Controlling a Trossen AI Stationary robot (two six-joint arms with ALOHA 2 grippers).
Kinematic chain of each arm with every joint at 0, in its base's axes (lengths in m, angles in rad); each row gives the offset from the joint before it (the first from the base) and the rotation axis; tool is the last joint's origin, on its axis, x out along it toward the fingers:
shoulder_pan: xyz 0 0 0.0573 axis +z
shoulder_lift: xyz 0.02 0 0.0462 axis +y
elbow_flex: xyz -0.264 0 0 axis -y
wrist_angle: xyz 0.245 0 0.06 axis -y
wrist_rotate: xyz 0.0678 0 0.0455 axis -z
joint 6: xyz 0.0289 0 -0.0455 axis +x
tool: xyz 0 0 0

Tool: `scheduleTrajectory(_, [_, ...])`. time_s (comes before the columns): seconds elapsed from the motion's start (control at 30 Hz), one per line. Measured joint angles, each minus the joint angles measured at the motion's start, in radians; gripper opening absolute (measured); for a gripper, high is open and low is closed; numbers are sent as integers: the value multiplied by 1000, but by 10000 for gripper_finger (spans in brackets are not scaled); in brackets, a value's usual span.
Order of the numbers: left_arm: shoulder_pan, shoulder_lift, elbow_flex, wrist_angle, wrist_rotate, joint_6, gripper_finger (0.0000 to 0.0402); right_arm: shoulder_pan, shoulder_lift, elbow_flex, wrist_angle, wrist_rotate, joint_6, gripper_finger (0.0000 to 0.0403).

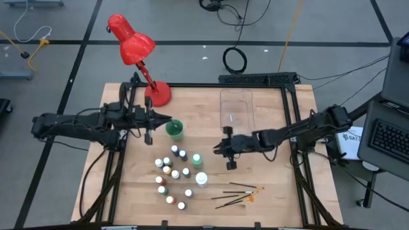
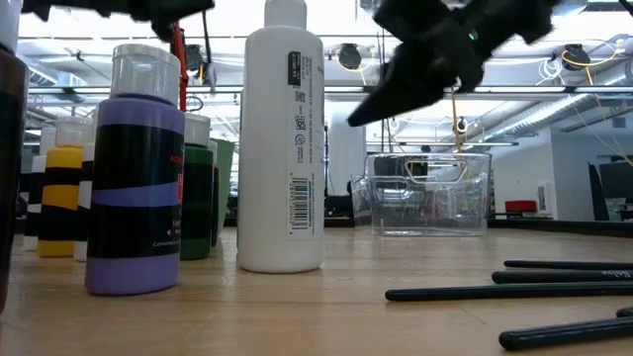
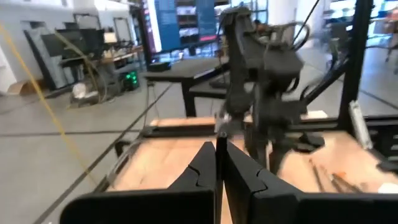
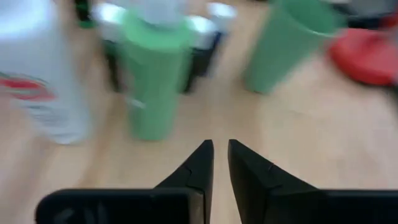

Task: Pick & Place Paint Supplies
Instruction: Put the silver paintbrush into the green cup

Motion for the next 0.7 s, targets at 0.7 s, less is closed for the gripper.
scheduleTrajectory(0.7, [111,-5,-391,352,-18,-43,2,161,-87,-595,1123,188,-138,11])
